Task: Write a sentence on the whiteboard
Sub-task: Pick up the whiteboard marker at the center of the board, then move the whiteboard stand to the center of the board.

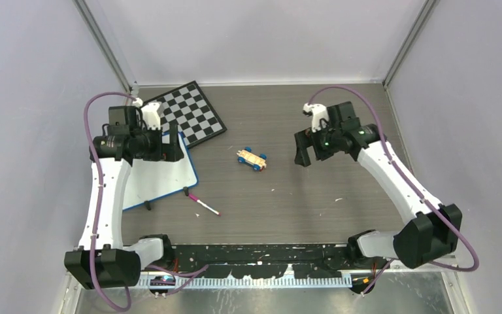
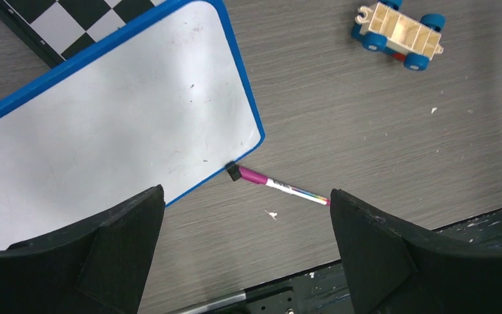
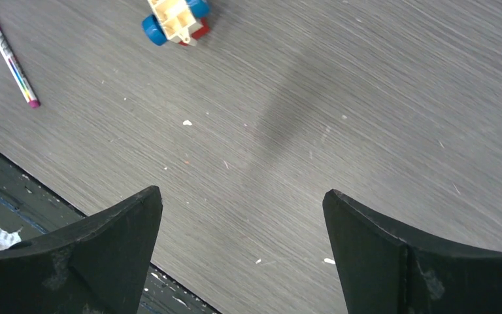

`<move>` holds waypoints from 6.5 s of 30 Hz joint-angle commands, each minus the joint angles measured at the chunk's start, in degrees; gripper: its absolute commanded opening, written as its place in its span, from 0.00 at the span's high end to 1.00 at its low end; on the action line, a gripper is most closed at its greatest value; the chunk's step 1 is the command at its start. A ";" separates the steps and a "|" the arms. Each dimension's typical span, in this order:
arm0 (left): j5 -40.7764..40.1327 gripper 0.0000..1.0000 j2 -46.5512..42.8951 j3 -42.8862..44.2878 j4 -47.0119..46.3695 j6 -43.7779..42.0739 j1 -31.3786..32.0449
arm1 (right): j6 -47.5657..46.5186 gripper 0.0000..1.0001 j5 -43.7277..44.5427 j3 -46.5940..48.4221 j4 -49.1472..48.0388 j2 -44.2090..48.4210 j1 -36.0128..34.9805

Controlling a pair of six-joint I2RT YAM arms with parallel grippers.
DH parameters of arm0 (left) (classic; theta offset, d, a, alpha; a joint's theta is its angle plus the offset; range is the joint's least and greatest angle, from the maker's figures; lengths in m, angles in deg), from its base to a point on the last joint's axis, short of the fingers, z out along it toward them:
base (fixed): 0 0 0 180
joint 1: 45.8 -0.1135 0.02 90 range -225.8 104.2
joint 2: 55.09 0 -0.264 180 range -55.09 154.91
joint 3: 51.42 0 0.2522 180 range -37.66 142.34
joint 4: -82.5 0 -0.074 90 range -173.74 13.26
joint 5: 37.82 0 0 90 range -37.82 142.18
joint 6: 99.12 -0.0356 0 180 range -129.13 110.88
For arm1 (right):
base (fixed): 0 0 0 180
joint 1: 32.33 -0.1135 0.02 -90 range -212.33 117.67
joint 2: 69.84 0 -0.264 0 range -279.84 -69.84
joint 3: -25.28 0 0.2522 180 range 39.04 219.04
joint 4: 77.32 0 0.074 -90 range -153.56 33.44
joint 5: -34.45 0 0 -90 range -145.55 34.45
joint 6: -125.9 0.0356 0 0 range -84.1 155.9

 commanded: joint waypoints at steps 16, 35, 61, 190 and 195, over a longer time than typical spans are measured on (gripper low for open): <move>12.66 0.00 -7.14 1.22 -0.08 11.86 -25.58 | 1.64 0.02 27.45 12.58 -19.34 -27.08 -43.84; 14.90 0.00 -5.97 -0.24 -1.86 12.02 -26.95 | 4.90 0.34 22.45 24.98 -19.54 -45.34 -53.78; 9.79 0.00 2.64 6.71 6.90 -5.18 -16.43 | 2.68 1.00 17.95 13.94 -10.18 -36.52 -46.94; -9.57 0.00 39.72 28.67 15.67 -80.06 66.99 | 3.87 1.00 -27.02 10.62 1.45 0.93 28.46; -4.78 0.00 32.85 31.20 17.34 -55.24 64.07 | 1.70 1.00 -31.22 16.20 7.56 -1.62 27.68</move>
